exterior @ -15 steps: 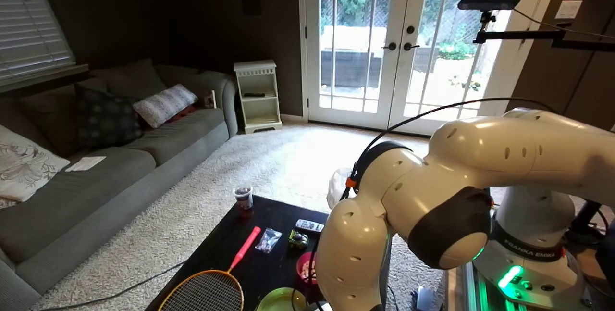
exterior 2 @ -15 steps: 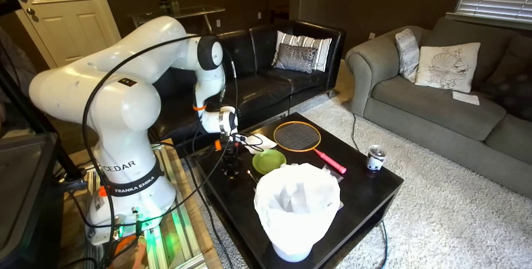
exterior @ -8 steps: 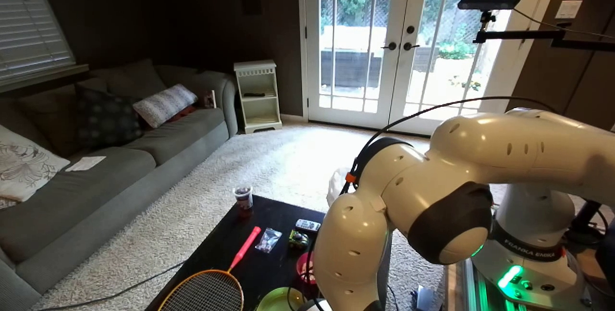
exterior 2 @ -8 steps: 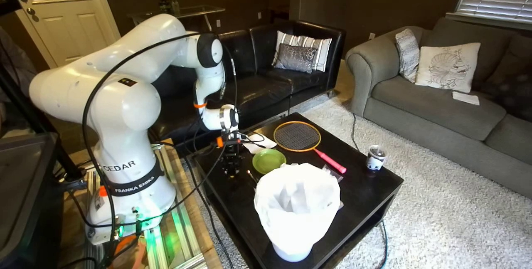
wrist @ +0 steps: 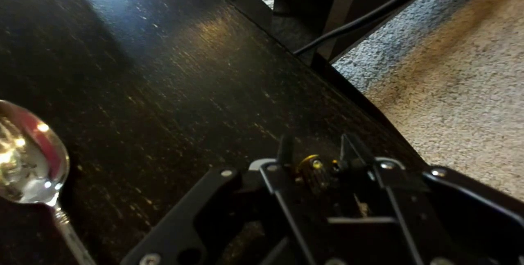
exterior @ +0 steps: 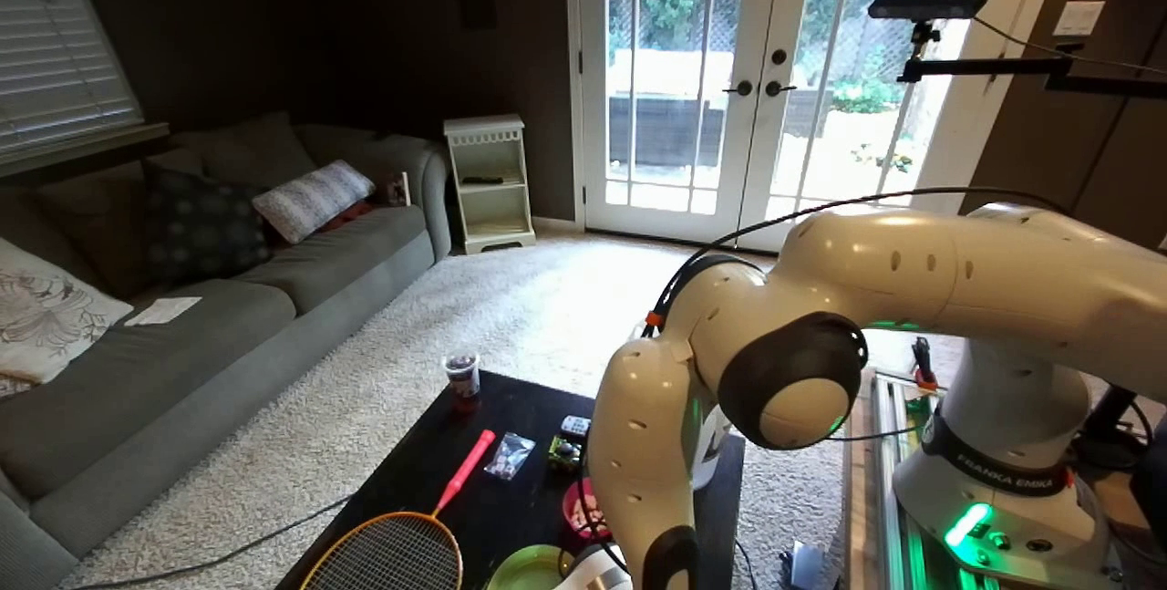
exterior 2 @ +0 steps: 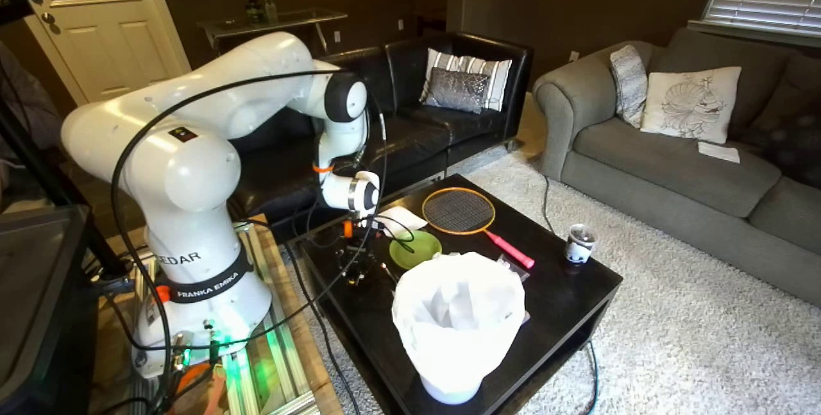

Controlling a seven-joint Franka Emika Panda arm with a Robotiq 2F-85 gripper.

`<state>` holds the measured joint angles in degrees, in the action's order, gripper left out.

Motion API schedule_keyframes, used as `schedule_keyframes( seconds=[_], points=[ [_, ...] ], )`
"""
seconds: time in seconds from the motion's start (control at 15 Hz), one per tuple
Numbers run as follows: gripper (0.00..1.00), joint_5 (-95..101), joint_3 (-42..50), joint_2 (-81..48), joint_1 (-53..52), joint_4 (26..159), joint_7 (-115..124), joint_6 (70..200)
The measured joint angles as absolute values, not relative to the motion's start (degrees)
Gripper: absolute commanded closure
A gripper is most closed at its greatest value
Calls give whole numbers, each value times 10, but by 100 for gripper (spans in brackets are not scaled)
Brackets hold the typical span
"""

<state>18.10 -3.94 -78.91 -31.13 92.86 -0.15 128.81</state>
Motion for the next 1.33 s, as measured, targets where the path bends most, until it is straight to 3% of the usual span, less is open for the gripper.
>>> schedule_keyframes(
  seconds=[0.2, 0.27, 0.33, 0.73, 1.33],
  points=[
    [91, 178, -66, -811, -261, 915, -16, 1292],
    [41, 177, -72, -819, -249, 909, -18, 1293],
    [40, 175, -77, -825, -240, 903, -18, 1293],
    [1, 170, -87, -823, -237, 896, -16, 1292],
    [0, 178, -81, -803, -304, 875, -14, 1250]
  ],
)
